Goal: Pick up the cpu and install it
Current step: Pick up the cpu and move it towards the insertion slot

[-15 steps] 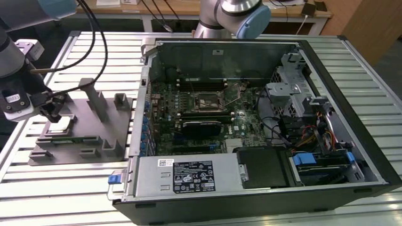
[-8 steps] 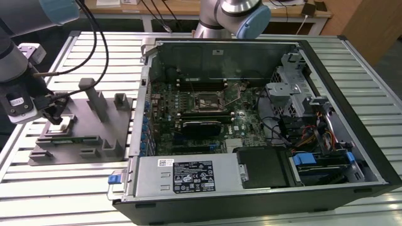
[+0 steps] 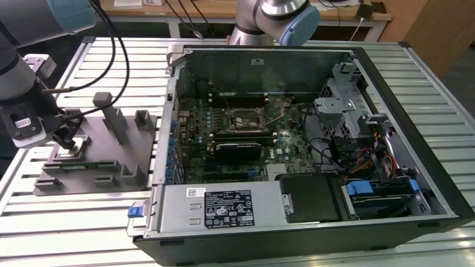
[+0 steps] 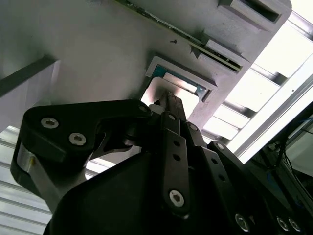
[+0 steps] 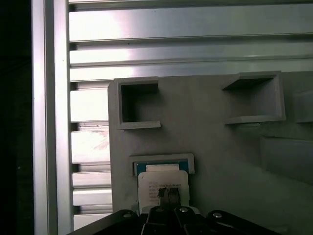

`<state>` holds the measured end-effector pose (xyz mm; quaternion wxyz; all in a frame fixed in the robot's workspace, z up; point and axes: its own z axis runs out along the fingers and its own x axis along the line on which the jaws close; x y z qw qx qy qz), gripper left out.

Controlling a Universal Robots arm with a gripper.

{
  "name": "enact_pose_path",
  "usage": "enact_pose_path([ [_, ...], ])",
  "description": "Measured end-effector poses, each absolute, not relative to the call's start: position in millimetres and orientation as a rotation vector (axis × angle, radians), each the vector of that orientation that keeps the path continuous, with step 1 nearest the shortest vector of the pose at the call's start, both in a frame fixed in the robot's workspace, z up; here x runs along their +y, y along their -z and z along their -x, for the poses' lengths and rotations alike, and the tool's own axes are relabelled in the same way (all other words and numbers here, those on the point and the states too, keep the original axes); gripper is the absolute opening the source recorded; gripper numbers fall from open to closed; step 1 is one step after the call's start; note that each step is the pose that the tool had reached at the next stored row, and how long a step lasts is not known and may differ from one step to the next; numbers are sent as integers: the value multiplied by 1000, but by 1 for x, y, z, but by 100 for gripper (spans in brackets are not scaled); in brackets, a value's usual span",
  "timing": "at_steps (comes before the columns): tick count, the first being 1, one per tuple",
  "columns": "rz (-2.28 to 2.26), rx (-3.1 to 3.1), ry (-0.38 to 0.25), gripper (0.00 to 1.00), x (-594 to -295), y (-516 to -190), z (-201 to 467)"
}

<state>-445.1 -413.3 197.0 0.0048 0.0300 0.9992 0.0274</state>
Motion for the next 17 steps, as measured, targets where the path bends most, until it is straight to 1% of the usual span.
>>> enact_pose_path([
  [9,-94,3129,-86,11,-413,-197,445],
  [10,-94,3129,-86,23,-413,-197,445],
  [11,-94,3129,-86,23,-413,-197,445],
  [13,-94,3129,-86,35,-413,-197,445],
  [14,-94,3129,-86,35,-413,-197,445],
  [15,-94,3129,-86,41,-413,-197,445],
  [16,-94,3129,-86,41,-413,-197,445],
  [17,-94,3129,-86,47,-413,-197,445],
])
